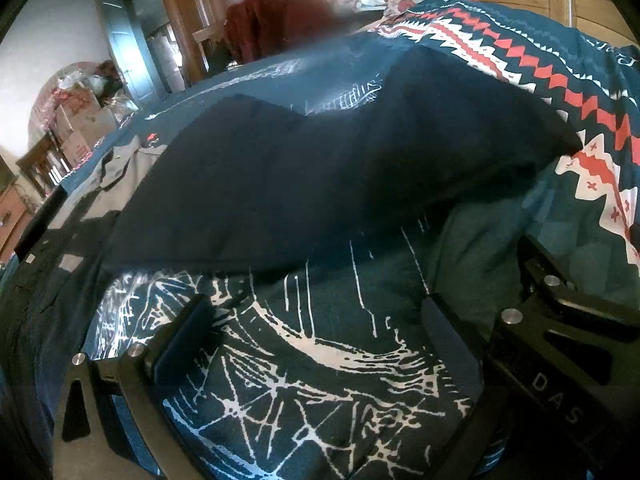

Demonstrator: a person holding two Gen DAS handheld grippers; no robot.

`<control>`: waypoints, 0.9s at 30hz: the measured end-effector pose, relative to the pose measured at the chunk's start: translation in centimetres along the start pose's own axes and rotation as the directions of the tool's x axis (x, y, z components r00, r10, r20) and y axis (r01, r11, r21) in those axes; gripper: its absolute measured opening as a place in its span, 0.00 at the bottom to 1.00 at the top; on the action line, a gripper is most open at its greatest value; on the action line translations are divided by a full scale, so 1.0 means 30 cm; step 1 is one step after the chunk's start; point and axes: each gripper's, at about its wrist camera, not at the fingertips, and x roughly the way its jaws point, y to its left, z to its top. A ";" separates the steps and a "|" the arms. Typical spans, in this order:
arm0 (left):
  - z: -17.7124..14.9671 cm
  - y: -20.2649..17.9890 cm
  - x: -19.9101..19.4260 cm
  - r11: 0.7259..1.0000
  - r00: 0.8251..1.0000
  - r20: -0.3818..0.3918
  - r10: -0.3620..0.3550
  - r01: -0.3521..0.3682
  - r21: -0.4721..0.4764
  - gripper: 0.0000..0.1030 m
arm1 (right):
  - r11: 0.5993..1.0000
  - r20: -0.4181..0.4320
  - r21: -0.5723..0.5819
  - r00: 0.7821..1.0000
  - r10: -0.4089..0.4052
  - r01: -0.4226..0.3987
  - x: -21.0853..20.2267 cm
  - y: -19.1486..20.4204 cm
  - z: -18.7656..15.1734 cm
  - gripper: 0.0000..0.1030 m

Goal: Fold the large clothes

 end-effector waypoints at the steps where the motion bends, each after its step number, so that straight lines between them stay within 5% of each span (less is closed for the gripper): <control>1: 0.000 0.001 0.000 1.000 1.000 0.000 0.000 0.000 0.000 1.00 | 1.000 0.000 0.000 1.000 0.000 0.000 0.000 0.000 0.000 1.00; 27: 0.002 -0.003 0.007 1.000 1.000 -0.009 0.004 -0.004 -0.004 1.00 | 1.000 -0.042 -0.029 0.999 -0.007 0.006 0.022 0.006 0.027 1.00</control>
